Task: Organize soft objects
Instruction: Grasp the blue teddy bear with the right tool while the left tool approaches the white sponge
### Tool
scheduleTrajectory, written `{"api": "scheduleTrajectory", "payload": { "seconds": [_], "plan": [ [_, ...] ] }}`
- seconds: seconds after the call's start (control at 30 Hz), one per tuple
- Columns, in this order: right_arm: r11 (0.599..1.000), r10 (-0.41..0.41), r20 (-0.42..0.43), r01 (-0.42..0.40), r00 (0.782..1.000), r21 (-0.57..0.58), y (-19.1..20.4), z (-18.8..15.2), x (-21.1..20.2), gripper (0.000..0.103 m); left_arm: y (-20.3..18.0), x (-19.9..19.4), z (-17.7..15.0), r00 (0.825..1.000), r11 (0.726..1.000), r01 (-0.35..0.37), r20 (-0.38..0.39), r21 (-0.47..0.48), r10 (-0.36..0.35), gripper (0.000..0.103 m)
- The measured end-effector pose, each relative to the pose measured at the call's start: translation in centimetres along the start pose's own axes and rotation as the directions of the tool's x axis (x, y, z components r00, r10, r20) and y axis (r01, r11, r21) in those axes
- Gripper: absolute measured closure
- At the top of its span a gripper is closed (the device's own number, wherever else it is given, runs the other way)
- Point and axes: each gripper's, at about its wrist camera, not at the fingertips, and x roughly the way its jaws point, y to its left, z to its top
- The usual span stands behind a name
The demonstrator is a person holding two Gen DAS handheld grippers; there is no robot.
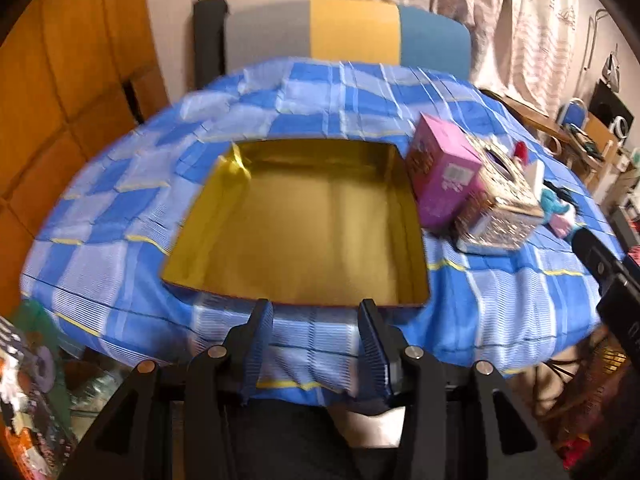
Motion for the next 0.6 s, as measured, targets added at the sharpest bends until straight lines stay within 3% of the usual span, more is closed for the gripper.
{"api": "scheduleTrajectory", "payload": {
  "seconds": [0.1,0.23,0.43,0.5,0.6],
  "plan": [
    [1.0,0.02,-0.016,-0.02,1.0,-0.007,-1.1,0.3,1.3,0.0,-0.4,1.3,0.0,0.996,0.999,0.046,-0.077,-0.005,-0.046,0.058],
    [1.0,-0.018,-0.068,0.018,0.998,-0.001,-3.7,0.1,3.4,0.0,-1.3,2.7,-0.5,0.98,0.992,0.126,-0.157,-0.004,-0.125,0.058],
    [0.986,0.001,-0.141,0.023,0.99,0.167,-10.0,-0.9,6.6,0.0,-3.1,3.0,-0.6,0.955,0.969,0.247,-0.171,0.013,-0.241,0.058],
    [0.978,-0.009,-0.141,0.038,0.99,0.203,-12.4,-1.4,7.7,0.0,-3.3,3.2,-0.4,0.928,0.948,0.318,-0.201,-0.013,-0.314,0.058],
    [0.987,-0.046,-0.138,0.066,0.989,0.147,-15.1,-1.5,9.2,0.0,-3.7,3.3,-0.1,0.878,0.907,0.416,-0.231,-0.065,-0.419,0.058]
  ]
}}
